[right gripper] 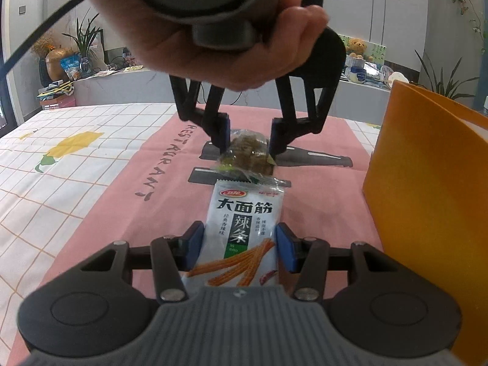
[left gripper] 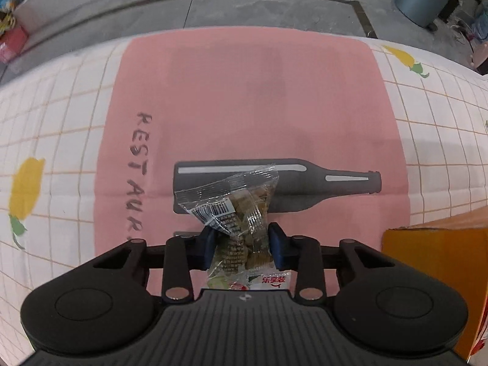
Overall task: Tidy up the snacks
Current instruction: 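Lift the white pack and clear snack bag over the orange box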
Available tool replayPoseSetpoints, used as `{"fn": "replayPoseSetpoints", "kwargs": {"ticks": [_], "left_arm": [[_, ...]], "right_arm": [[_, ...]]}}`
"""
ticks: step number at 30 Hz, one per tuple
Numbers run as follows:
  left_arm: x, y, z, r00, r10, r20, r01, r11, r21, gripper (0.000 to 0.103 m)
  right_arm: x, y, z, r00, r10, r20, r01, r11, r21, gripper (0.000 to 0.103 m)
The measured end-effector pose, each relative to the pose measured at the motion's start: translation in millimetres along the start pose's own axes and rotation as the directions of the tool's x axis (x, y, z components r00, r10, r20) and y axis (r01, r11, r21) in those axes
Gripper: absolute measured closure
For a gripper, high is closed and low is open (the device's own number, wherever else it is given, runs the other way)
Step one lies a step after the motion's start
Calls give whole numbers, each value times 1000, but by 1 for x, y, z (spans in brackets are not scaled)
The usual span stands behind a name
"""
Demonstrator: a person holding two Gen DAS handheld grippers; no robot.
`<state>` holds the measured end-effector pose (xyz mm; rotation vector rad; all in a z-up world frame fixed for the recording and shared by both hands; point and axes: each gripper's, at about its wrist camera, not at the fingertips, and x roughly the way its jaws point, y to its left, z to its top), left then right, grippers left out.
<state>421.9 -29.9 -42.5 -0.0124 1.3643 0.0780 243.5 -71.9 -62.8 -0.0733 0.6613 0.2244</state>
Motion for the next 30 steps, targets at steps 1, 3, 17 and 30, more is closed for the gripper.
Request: {"fn": "replayPoseSetpoints", "kwargs": {"ticks": [1, 3, 17, 30], "left_arm": [[-3, 1, -1, 1000, 3, 13, -3, 1000, 2, 63], [-12, 3, -2, 999, 7, 50, -8, 1000, 7, 63], [-119, 33, -26, 948, -63, 313, 73, 997, -19, 64], [-229, 92, -126, 806, -236, 543, 293, 956, -19, 64]], "right_arm": [[0, 0, 0, 1000, 0, 0, 0, 1000, 0, 52], [0, 0, 0, 1000, 0, 0, 0, 1000, 0, 52], [-2, -5, -1, 999, -29, 15, 28, 999, 40, 55], [-55, 1, 19, 990, 29, 139, -42, 995, 87, 56]]}}
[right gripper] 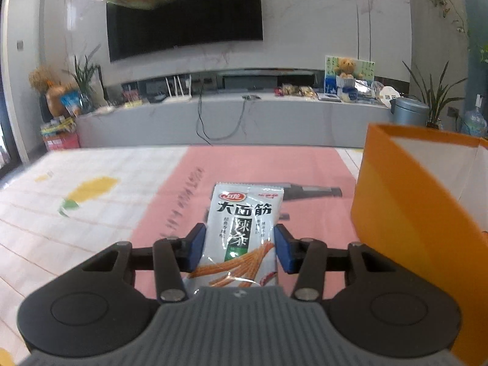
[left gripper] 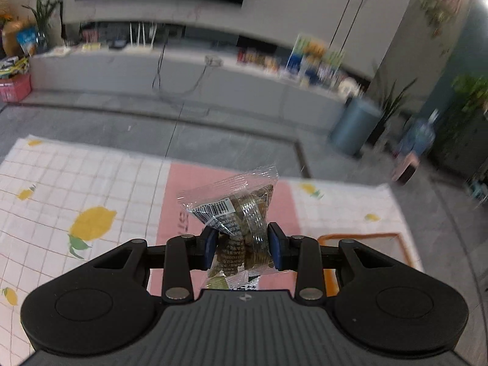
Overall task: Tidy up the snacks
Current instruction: 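Lift the white pack and clear snack bag over the orange box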
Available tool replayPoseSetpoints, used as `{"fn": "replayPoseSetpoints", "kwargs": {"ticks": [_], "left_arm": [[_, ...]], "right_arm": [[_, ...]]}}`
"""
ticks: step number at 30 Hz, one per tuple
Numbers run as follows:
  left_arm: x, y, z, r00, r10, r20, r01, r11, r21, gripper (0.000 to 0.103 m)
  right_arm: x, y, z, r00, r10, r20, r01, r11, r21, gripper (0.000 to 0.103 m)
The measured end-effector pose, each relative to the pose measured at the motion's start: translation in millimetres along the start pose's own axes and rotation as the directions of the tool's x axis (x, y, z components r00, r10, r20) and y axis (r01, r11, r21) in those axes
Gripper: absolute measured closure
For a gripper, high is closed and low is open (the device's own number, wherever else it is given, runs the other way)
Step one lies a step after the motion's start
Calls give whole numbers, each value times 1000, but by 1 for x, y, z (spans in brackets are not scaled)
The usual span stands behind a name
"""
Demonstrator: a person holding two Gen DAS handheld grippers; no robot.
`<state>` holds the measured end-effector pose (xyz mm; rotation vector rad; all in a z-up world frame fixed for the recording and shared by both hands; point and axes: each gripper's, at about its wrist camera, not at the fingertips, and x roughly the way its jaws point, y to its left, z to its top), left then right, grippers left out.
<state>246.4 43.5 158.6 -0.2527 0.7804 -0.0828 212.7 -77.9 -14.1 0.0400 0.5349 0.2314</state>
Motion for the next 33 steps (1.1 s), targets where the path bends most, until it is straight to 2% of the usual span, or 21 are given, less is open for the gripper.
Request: {"fn": "replayPoseSetpoints", "kwargs": {"ticks": [3, 5, 10, 12, 14, 16, 19, 23, 27, 31, 33], "left_arm": [[-39, 4, -9, 997, -23, 80, 24, 1000, -5, 64], [-62, 1, -19, 991, -37, 127, 34, 999, 25, 64], [-103, -5, -43, 976, -125, 180, 115, 991, 66, 64], [-112, -13, -52, 968, -167, 188, 152, 984, 89, 64], [-115, -18, -61, 961, -204, 188, 189, 977, 94, 64], [-114, -22, -73, 949, -255, 183, 242, 966, 86, 64], [-104, -31, -90, 934, -308, 179, 295, 951, 93, 64], [-75, -46, -103, 923, -360, 133, 348, 932, 105, 64], [-39, -59, -114, 919, -384, 91, 371, 919, 133, 64], [1, -68, -123, 906, -422, 42, 416, 903, 105, 64], [20, -72, -126, 889, -457, 26, 453, 886, 95, 64]], "right_arm": [[-24, 1, 14, 999, 26, 47, -26, 1000, 4, 56], [-44, -4, 25, 996, 50, 79, -51, 999, 18, 56], [-100, -36, 53, 983, 82, 164, -92, 994, 60, 56], [-114, -54, 66, 980, 136, 145, -145, 988, 54, 56], [-127, -82, 77, 976, 172, 134, -189, 974, 126, 56], [-139, -109, 83, 977, 160, 144, -185, 965, 183, 56], [-152, -148, 90, 986, 93, 139, -124, 964, 235, 56], [-141, -209, 89, 993, 103, 52, -113, 948, 299, 55], [-102, -251, 84, 995, 57, -80, -31, 953, 300, 55], [-61, -270, 83, 981, 32, -192, 22, 962, 271, 55], [-42, -267, 84, 972, 25, -234, 28, 975, 222, 55]]}}
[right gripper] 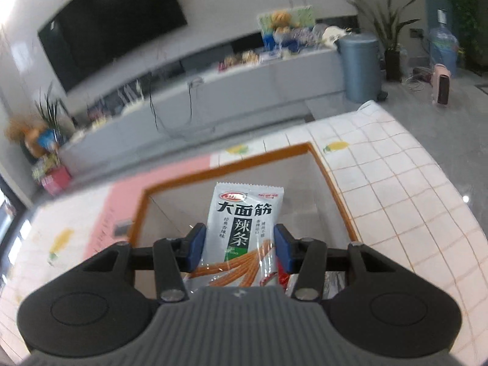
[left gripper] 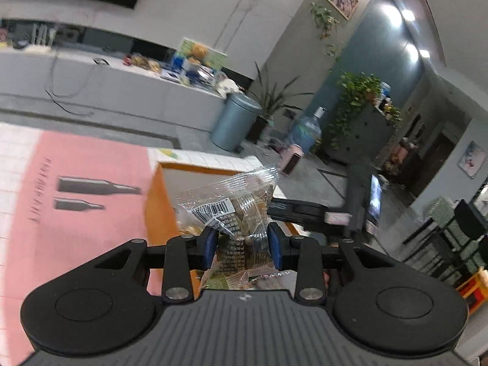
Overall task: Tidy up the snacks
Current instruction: 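Lift the white pack and clear snack bag over the orange box, then open the right tool to drop the white pack into the box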
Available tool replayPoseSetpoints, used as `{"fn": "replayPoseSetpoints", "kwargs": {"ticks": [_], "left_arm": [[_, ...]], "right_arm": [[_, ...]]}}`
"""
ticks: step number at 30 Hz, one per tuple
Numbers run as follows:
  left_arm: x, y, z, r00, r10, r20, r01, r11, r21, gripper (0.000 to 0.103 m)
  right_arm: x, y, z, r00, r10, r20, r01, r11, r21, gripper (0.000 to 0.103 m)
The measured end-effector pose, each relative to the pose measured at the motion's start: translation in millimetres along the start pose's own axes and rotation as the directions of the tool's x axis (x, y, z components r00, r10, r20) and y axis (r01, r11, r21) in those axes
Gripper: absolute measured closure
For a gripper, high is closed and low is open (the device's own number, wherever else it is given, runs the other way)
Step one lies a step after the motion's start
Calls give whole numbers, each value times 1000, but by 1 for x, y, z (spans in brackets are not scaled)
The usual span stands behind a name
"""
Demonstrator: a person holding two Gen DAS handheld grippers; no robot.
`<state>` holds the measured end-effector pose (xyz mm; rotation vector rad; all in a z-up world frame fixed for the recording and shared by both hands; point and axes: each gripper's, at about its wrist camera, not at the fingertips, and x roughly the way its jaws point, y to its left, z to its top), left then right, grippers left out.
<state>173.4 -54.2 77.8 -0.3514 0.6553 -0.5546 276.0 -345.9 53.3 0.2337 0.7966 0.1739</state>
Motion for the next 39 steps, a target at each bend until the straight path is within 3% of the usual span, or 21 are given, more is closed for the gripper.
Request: {"fn": "replayPoseSetpoints", "kwargs": {"ticks": [3, 9, 15, 18, 24, 32, 36, 39], "left_arm": [[17, 6, -5, 998, -57, -19, 58, 998, 22, 64], [29, 24, -17, 998, -46, -33, 48, 998, 45, 64], [38, 39, -25, 997, -31, -66, 31, 1000, -3, 64], [33, 41, -26, 997, -31, -74, 29, 999, -22, 64], [23, 38, -23, 997, 1, -75, -3, 1000, -18, 64], [16, 24, -25, 994, 67, -83, -68, 997, -20, 64], [25, 15, -18, 988, 104, -114, -109, 993, -36, 64], [41, 4, -10, 976, 124, -181, -126, 992, 2, 64]], "right_arm": [[23, 9, 1, 996, -39, -74, 33, 997, -75, 55], [67, 18, 10, 966, -223, -131, 185, 950, -253, 55], [83, 12, 5, 949, -263, -175, 206, 934, -291, 54], [82, 16, 1, 951, -250, -183, 186, 932, -311, 41], [56, 22, 9, 975, -201, -99, 167, 945, -281, 18], [-28, 1, 13, 994, -101, 42, 104, 992, -73, 11], [-49, -6, 12, 983, -161, 92, 165, 986, -38, 11], [-60, -14, 11, 983, -153, 106, 156, 987, -24, 11]]}}
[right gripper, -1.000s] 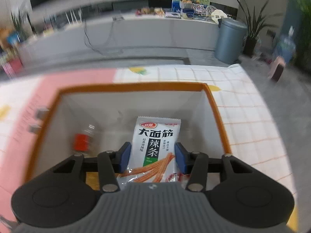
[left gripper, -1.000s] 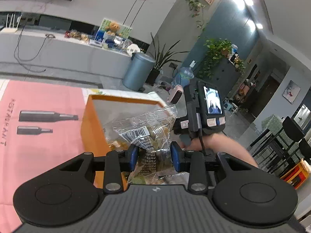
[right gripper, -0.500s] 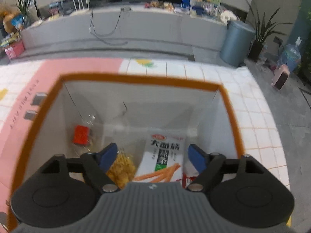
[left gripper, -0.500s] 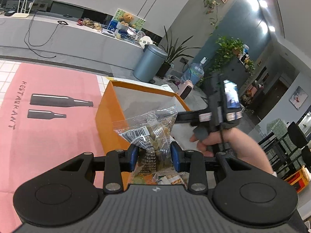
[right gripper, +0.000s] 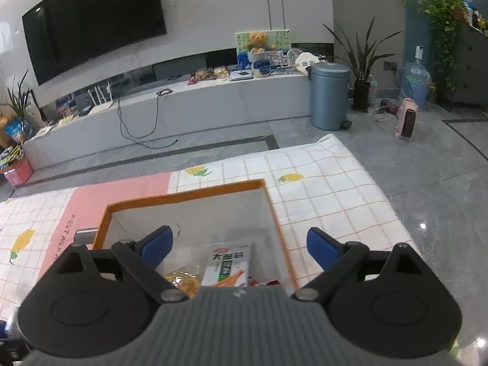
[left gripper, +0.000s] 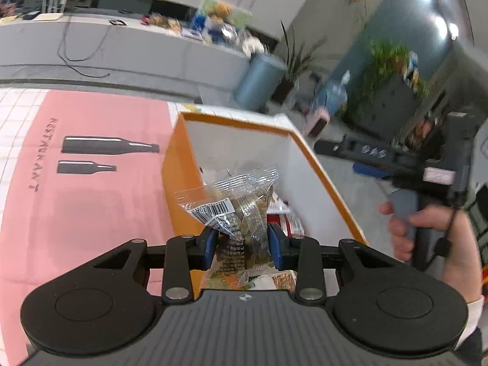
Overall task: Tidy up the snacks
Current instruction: 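Open the right tool to drop the white pack into the box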
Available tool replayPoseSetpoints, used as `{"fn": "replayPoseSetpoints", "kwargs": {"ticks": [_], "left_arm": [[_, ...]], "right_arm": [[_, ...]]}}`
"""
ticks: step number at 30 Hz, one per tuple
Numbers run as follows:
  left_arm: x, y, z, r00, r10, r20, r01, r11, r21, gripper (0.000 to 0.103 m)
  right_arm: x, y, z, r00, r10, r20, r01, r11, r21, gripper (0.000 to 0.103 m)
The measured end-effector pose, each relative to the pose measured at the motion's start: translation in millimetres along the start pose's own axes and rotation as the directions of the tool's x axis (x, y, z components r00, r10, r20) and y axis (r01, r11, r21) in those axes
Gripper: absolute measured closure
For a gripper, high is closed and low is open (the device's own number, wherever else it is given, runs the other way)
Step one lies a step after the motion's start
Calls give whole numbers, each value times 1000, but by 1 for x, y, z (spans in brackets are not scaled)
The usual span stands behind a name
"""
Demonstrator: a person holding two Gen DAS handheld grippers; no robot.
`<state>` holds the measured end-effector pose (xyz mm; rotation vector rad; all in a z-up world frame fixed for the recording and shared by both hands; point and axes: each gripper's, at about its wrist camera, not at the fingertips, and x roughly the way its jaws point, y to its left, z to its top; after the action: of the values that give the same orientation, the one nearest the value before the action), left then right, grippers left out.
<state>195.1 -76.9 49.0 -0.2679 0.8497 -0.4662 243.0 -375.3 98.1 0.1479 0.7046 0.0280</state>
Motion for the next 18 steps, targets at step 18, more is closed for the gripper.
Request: {"fn": "replayPoseSetpoints", "kwargs": {"ticks": [18], "left_arm": [[123, -71, 53, 936, 336, -106, -281, 894, 350, 63]], "right_arm": [[6, -93, -8, 999, -51, -18, 54, 974, 220, 9]]}}
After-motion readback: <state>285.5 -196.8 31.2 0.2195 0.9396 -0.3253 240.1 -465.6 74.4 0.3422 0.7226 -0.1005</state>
